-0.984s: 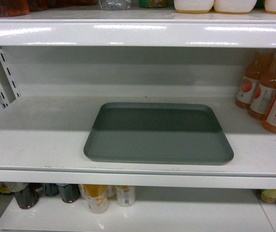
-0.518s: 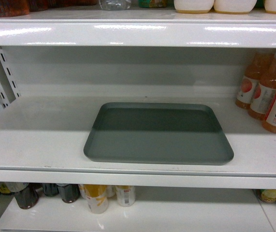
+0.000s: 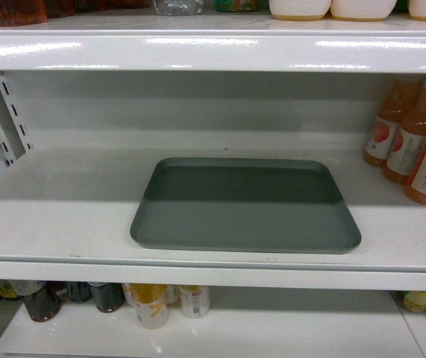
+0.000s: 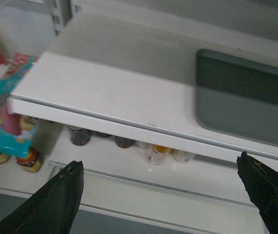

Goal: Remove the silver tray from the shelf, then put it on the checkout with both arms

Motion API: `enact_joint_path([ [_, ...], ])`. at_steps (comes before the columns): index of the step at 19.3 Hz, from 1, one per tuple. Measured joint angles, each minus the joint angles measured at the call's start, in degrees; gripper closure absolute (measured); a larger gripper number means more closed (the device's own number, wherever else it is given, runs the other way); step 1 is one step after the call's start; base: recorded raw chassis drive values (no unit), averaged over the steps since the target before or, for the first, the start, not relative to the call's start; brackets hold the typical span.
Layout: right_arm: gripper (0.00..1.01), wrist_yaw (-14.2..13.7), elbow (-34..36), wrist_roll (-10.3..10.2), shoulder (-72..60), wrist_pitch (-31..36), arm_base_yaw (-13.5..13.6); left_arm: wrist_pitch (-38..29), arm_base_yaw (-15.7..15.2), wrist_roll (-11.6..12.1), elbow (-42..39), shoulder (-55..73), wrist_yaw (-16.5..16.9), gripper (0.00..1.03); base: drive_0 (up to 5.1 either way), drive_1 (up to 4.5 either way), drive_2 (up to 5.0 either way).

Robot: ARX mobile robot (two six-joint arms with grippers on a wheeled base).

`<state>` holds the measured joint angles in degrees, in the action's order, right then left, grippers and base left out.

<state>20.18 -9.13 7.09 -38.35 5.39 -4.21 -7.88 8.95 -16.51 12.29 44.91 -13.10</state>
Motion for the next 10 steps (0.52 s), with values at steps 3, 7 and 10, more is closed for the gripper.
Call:
enact_joint_path([
  [3, 0.03, -2.95, -2.47, -0.28, -13.97, 9.97, 2.54, -7.76, -0.17, 0.02, 4.94, 15.04, 4.66, 0.05, 0.0, 0.00, 0.0],
  [7, 0.03, -4.15, -5.53, -1.27, -24.92, 16.17, 4.09, -11.50, 0.39, 0.48, 8.63, 26.32, 7.69, 0.05, 0.0, 0.00, 0.0],
  [10, 0.03, -4.42, -7.13, -1.55, -29.20, 18.16, 4.70, -12.92, 0.59, 0.77, 10.08, 30.73, 8.90, 0.05, 0.0, 0.00, 0.0],
])
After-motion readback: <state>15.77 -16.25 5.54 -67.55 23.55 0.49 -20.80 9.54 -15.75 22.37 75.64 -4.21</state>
